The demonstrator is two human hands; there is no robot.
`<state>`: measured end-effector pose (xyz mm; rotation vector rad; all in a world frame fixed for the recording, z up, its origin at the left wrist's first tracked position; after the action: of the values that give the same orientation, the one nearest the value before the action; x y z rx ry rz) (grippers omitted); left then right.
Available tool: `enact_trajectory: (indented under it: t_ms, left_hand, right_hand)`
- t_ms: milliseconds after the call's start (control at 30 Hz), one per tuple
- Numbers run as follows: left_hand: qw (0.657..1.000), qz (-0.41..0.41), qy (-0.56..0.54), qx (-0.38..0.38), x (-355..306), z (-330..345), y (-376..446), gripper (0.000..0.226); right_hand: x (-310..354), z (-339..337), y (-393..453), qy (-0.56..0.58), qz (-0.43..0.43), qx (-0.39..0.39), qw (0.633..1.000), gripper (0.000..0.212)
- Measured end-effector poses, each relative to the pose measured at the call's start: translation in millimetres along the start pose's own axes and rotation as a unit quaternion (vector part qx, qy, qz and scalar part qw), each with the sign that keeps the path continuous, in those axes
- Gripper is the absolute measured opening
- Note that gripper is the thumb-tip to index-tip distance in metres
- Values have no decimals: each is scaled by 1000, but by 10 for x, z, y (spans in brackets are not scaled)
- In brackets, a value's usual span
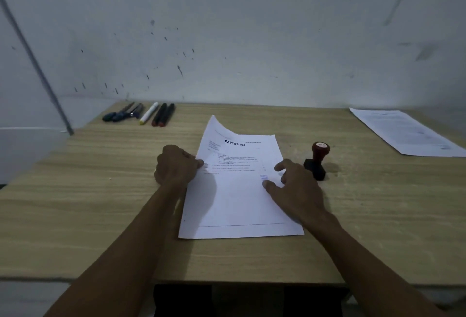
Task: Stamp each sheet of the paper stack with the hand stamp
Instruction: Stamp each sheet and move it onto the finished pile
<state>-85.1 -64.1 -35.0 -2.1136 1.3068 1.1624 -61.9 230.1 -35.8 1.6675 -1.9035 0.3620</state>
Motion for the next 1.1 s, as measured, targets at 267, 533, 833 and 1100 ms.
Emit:
enact_trajectory:
  t_ms: [267,533,833,1100]
  left_hand:
    - [997,47,-38,-49,63,-35,52,20]
    - [986,71,-129,-74,81,-116,86,14]
    - [906,-31,-414,84,47,-139,225,9]
    - [857,-21,-495,146,-106,-102,246,15]
  right_hand:
    - [-34,-57,11,30,22,-18,999,43]
    - [-62,-99,24,77,30,-29,996,37]
    - [43,-173,159,325,76,19,942,48]
    - [277,-292,175,440,76,27,895,22]
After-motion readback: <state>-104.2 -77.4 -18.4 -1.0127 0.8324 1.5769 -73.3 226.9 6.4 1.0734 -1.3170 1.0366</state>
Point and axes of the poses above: each hand's wrist, its own y-axis towards the middle knuckle, its own z-axis out of the palm, x = y × z, the point moved 9 cm from there along y, towards the middle knuckle, and after that the axes turned 6 degrees about z, right-handed, at the moved point
